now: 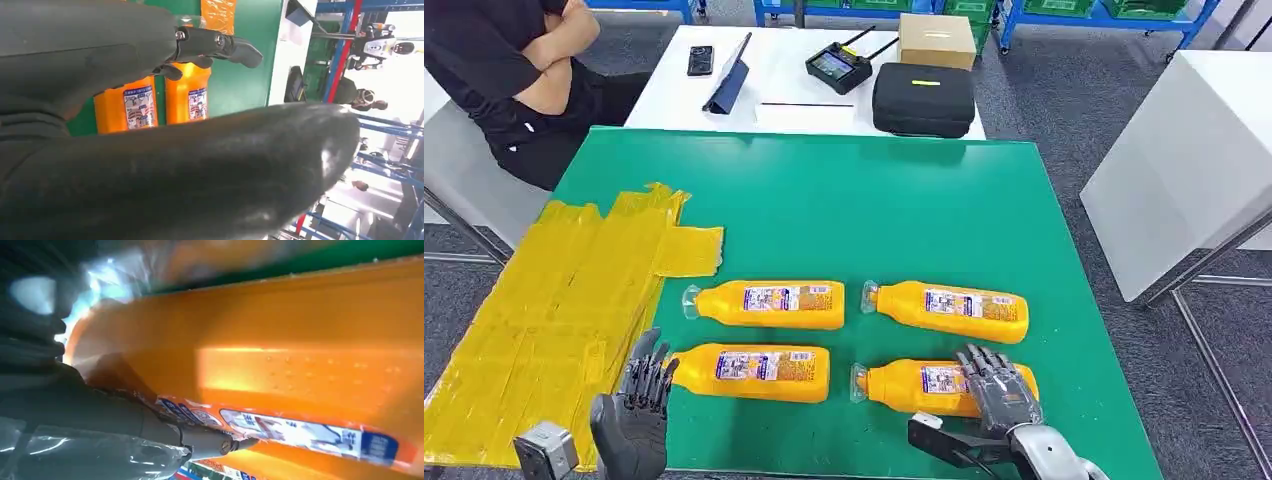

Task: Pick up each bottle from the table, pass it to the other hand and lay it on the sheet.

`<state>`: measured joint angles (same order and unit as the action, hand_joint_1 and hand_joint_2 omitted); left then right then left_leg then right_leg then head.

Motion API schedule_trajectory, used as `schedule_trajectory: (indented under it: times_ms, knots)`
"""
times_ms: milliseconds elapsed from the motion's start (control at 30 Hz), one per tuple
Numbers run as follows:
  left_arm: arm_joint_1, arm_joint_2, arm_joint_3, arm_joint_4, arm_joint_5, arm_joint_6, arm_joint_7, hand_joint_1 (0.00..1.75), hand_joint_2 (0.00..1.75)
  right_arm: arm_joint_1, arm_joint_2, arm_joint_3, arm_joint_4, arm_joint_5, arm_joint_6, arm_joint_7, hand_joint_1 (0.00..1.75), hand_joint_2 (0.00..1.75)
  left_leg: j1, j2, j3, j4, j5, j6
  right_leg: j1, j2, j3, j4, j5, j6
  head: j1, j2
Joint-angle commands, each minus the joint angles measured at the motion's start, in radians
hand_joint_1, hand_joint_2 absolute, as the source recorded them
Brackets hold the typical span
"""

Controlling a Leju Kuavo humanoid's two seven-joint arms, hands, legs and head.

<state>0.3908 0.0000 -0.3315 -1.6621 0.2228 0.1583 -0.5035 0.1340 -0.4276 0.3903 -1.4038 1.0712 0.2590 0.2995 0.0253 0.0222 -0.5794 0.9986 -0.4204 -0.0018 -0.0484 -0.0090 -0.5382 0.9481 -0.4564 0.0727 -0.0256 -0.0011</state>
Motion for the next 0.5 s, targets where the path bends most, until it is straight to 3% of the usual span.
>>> schedule_trajectory:
  times_ms: [33,367,433,500]
  knots:
    - [-0.027,0.027,-0.013,0.058,0.013,-0.006,0.001,0.0,0.0,0.1,-0.016,0.056,0.163,-0.081,0.021,0.001,1.75,1.75,0.001,-0.008,-0.001,-0.002,0.001,0.001,0.002,-0.007,0.003,-0.004,0.0,-0.005,0.0,0.0]
    - [-0.034,0.041,-0.019,0.07,0.024,-0.009,-0.009,0.0,0.0,0.114,-0.048,0.058,0.096,-0.145,-0.052,-0.029,1.75,1.75,0.003,-0.007,0.006,-0.001,-0.002,0.004,0.003,-0.007,0.015,-0.011,-0.001,-0.004,0.0,0.0]
    - [-0.028,0.042,-0.013,0.064,0.026,-0.009,-0.016,0.0,0.0,0.118,-0.026,0.024,0.067,-0.187,-0.161,-0.098,1.75,1.75,0.003,-0.006,0.009,-0.001,-0.004,0.004,0.003,-0.006,0.017,-0.011,-0.002,-0.004,0.0,0.0]
    - [-0.017,0.025,0.016,0.057,0.017,-0.024,-0.022,0.0,0.0,0.137,0.054,-0.09,-0.015,-0.389,-0.265,-0.315,1.75,1.75,0.003,-0.005,0.009,-0.001,-0.004,0.005,0.003,-0.005,0.018,-0.011,-0.001,-0.004,0.0,0.0]
